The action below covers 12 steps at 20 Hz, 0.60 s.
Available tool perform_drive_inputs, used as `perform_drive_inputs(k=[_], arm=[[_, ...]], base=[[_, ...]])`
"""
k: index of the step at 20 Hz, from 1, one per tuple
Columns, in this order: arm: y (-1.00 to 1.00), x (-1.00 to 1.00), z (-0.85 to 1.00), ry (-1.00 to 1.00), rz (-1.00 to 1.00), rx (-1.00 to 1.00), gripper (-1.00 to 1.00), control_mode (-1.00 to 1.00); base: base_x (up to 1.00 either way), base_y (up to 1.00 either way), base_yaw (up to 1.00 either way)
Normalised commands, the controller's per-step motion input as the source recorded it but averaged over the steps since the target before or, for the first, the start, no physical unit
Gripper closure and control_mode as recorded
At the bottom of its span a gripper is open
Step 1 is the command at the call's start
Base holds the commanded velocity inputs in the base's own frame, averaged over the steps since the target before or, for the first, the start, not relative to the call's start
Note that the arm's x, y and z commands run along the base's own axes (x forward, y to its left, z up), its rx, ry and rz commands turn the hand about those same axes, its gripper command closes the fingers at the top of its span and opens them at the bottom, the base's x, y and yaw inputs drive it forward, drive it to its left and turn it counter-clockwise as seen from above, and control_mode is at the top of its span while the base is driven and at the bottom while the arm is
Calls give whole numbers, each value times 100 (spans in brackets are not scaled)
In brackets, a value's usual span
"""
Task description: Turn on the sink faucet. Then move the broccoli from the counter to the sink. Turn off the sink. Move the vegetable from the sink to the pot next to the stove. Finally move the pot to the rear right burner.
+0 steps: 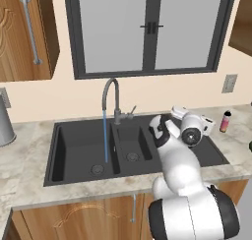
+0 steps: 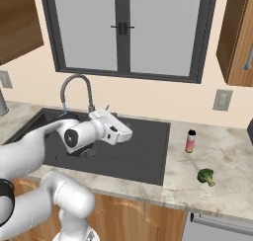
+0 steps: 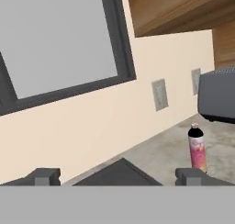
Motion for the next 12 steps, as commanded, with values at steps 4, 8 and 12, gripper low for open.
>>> perform_drive_inputs(k=[4, 8, 12], arm=[[0, -14, 100, 24, -3, 5, -100, -100], [0, -18, 100, 28, -3, 5, -100, -100], [0, -17, 100, 30, -5, 7, -100, -100]], base=[[0, 0, 0], [0, 0, 0], [0, 0, 0]])
